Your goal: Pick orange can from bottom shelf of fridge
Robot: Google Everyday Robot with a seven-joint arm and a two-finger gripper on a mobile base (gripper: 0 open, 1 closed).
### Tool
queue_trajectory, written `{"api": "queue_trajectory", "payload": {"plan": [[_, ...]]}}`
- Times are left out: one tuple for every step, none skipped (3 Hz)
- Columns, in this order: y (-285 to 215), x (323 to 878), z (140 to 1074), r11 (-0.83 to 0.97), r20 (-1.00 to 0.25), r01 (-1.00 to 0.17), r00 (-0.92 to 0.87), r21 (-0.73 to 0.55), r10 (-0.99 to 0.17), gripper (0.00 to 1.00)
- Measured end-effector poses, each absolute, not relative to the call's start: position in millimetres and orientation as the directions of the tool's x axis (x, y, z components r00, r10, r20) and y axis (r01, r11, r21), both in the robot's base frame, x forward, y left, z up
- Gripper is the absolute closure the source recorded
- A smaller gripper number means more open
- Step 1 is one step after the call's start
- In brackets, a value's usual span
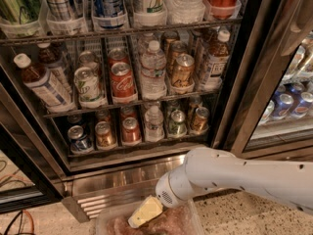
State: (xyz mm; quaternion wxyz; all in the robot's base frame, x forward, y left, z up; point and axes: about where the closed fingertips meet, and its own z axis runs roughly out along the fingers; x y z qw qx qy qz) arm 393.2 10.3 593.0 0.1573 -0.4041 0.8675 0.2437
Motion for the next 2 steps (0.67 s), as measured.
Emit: {"api": "queue_trajectory", "payload": {"plan": [[22.0,405.5,580.6,0.621,-0.459,-0.722,-0.683,0.306,-0.568,0.0],[22.0,405.5,580.6,0.621,-0.459,-0.722,-0.683,0.306,-0.568,0.0]]}}
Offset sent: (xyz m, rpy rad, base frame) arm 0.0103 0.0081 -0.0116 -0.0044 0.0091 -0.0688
